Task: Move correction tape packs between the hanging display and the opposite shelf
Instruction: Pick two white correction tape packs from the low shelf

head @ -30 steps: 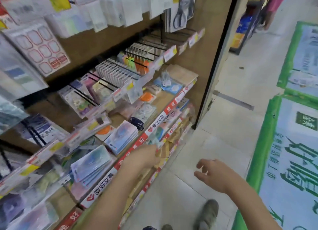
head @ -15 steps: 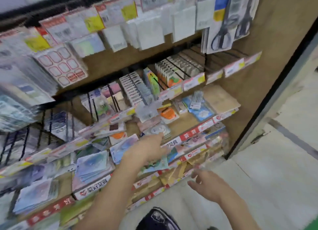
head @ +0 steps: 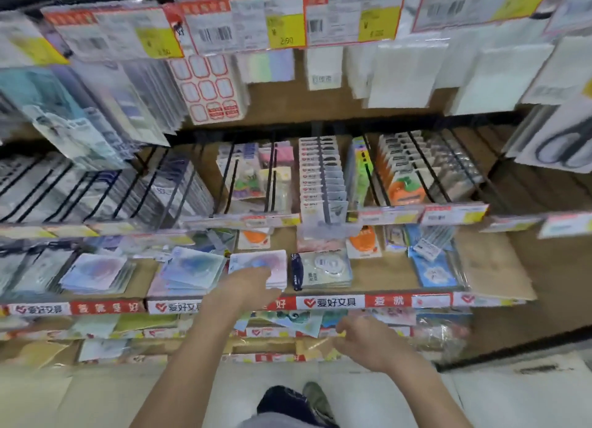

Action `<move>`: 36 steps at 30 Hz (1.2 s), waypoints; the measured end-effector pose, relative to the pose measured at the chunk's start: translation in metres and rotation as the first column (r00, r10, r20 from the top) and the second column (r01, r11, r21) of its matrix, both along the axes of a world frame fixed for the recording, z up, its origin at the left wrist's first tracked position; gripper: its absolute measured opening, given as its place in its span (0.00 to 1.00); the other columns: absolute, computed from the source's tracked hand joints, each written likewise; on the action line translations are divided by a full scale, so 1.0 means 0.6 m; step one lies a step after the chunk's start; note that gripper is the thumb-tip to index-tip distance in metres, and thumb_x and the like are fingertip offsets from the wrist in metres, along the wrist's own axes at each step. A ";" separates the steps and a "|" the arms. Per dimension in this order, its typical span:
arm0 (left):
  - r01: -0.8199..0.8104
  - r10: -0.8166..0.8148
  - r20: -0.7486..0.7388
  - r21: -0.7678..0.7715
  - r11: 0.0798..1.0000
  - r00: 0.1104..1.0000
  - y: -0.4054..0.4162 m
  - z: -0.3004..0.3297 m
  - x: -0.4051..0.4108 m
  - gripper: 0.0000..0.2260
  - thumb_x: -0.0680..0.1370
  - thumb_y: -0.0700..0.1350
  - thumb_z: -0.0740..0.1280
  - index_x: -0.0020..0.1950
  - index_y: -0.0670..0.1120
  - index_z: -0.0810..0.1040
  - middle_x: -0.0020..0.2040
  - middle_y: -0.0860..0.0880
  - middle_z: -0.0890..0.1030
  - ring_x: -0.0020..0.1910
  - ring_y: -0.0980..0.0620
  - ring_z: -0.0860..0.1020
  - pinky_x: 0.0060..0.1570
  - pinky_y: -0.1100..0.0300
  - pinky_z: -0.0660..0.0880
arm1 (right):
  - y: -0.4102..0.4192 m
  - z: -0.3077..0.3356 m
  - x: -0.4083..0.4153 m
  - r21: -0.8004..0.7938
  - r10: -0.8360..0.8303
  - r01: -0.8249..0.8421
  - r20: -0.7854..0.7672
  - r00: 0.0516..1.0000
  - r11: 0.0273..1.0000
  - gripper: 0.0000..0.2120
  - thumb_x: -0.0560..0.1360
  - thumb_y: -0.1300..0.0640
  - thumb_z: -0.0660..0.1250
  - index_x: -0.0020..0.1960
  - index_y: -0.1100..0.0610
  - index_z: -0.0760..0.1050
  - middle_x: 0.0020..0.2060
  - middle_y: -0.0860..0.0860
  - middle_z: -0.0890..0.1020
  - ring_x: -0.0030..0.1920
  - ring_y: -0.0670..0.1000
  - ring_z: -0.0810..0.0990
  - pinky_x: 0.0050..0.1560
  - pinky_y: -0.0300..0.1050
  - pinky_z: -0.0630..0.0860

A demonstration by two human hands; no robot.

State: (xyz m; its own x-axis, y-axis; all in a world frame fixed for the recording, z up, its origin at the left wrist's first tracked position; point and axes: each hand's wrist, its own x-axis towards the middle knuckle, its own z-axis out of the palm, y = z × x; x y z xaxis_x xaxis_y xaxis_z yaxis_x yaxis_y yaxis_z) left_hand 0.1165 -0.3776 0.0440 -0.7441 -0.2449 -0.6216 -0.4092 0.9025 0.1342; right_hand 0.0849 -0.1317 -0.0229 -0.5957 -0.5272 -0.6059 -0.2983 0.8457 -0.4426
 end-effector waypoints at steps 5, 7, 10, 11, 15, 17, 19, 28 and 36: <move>-0.095 0.097 -0.003 0.148 0.984 0.995 0.024 -0.037 -0.029 0.23 0.82 0.54 0.62 0.75 0.46 0.68 0.73 0.45 0.73 0.70 0.45 0.73 0.65 0.56 0.70 | 0.036 -0.017 -0.068 0.066 0.000 -0.001 0.013 1.000 0.998 0.13 0.77 0.41 0.65 0.57 0.47 0.74 0.51 0.47 0.79 0.53 0.50 0.80 0.57 0.47 0.77; -0.094 0.101 -0.039 0.165 0.982 0.994 0.025 -0.049 -0.036 0.23 0.83 0.55 0.62 0.74 0.46 0.69 0.71 0.44 0.75 0.68 0.44 0.74 0.64 0.56 0.72 | 0.037 -0.034 -0.106 0.082 0.023 -0.020 -0.027 0.999 0.996 0.07 0.78 0.42 0.65 0.51 0.44 0.71 0.49 0.48 0.78 0.53 0.51 0.80 0.55 0.45 0.76; -0.148 0.154 -0.035 0.124 0.981 0.987 0.017 -0.057 -0.012 0.22 0.82 0.57 0.61 0.72 0.46 0.71 0.69 0.43 0.76 0.66 0.43 0.75 0.60 0.54 0.73 | 0.018 -0.036 -0.155 0.153 0.117 -0.108 -0.051 0.992 0.982 0.05 0.79 0.44 0.64 0.49 0.44 0.72 0.49 0.48 0.80 0.53 0.52 0.79 0.53 0.45 0.73; -0.171 0.177 -0.036 0.118 0.978 0.984 0.010 -0.065 0.001 0.21 0.82 0.57 0.61 0.70 0.46 0.72 0.68 0.44 0.77 0.64 0.43 0.76 0.59 0.54 0.73 | 0.004 -0.029 -0.169 0.146 0.148 -0.140 -0.045 0.988 0.979 0.05 0.79 0.46 0.64 0.48 0.46 0.74 0.46 0.47 0.80 0.51 0.51 0.78 0.51 0.44 0.73; -0.315 0.314 0.032 0.095 0.944 0.949 -0.015 -0.097 0.074 0.24 0.83 0.56 0.60 0.77 0.48 0.65 0.76 0.45 0.69 0.73 0.44 0.69 0.69 0.52 0.68 | -0.050 -0.036 -0.222 0.146 0.199 -0.183 -0.101 0.975 0.972 0.16 0.77 0.42 0.63 0.58 0.51 0.78 0.53 0.52 0.82 0.56 0.55 0.81 0.57 0.48 0.77; -0.422 0.416 0.096 0.045 0.905 0.904 -0.019 -0.109 0.119 0.25 0.83 0.56 0.60 0.77 0.47 0.64 0.77 0.44 0.67 0.74 0.44 0.67 0.70 0.52 0.67 | -0.080 -0.033 -0.234 0.209 0.310 -0.273 -0.168 0.936 0.939 0.19 0.80 0.44 0.61 0.66 0.52 0.75 0.60 0.56 0.80 0.60 0.57 0.79 0.57 0.46 0.76; -0.512 0.506 0.124 0.019 0.859 0.853 -0.013 -0.114 0.157 0.24 0.83 0.57 0.59 0.75 0.46 0.65 0.75 0.44 0.69 0.73 0.44 0.69 0.68 0.54 0.68 | -0.111 -0.035 -0.241 0.178 0.360 -0.323 -0.244 0.900 0.929 0.15 0.82 0.46 0.59 0.63 0.53 0.75 0.56 0.56 0.82 0.54 0.57 0.81 0.45 0.42 0.77; -0.670 0.673 0.143 -0.077 0.738 0.725 0.062 -0.082 0.216 0.24 0.83 0.57 0.60 0.76 0.48 0.64 0.70 0.45 0.73 0.68 0.45 0.74 0.64 0.53 0.72 | -0.130 -0.062 -0.247 0.029 0.430 -0.434 -0.206 0.879 0.900 0.17 0.85 0.49 0.55 0.70 0.55 0.70 0.63 0.56 0.78 0.60 0.56 0.78 0.57 0.46 0.73; -0.556 0.560 0.185 -0.078 0.827 0.807 0.193 -0.096 0.147 0.21 0.84 0.56 0.57 0.75 0.47 0.66 0.67 0.46 0.74 0.66 0.45 0.74 0.61 0.52 0.73 | -0.111 -0.131 -0.281 0.040 0.478 -0.499 -0.360 0.801 0.866 0.28 0.78 0.36 0.62 0.72 0.52 0.68 0.68 0.57 0.76 0.65 0.59 0.76 0.68 0.55 0.71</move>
